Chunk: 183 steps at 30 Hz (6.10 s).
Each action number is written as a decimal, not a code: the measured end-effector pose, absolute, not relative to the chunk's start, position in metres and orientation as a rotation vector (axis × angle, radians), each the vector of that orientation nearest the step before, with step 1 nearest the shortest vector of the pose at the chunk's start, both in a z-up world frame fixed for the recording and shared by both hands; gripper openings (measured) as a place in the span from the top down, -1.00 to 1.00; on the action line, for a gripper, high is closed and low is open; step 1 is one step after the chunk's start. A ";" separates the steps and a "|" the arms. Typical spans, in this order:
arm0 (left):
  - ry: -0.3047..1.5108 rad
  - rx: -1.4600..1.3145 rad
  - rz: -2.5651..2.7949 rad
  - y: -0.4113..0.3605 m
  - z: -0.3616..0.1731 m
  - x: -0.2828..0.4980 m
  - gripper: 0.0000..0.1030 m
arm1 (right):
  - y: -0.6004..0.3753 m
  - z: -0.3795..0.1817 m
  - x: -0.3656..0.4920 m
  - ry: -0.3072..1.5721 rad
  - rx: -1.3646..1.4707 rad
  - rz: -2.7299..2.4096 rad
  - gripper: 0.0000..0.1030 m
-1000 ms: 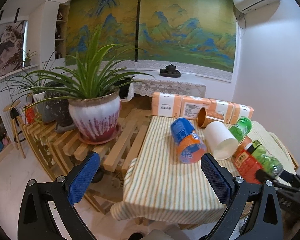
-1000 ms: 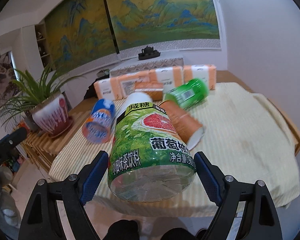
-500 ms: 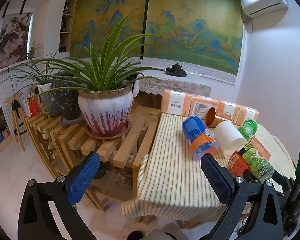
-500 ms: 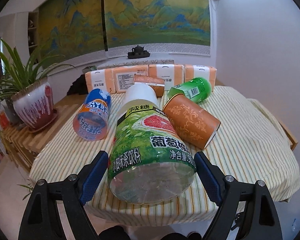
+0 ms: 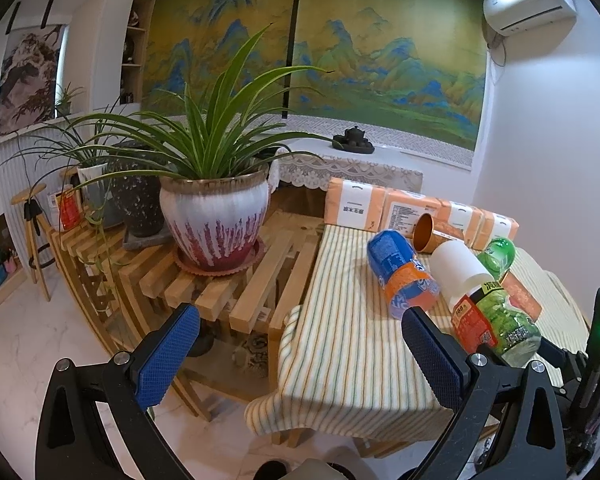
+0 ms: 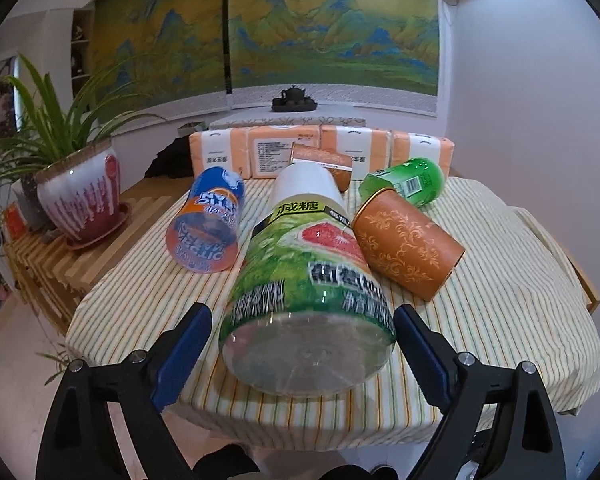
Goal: Flip cup upside down
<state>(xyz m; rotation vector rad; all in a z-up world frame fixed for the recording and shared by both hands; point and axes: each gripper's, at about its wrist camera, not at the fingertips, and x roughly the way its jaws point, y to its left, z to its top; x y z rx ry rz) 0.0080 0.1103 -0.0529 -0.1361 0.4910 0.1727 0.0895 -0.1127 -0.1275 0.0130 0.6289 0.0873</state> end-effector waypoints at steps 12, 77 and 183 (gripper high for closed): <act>0.492 -0.126 0.159 0.096 -0.052 0.001 -0.99 | -0.133 -0.115 0.073 0.625 0.067 0.170 -0.76; 0.460 -0.004 0.132 -0.123 -0.137 0.056 -0.74 | -0.335 -0.124 0.008 0.575 0.341 0.054 -0.76; 0.469 -0.056 -0.037 0.014 -0.026 -0.003 -0.95 | -0.221 -0.056 0.016 0.417 0.096 -0.054 -0.76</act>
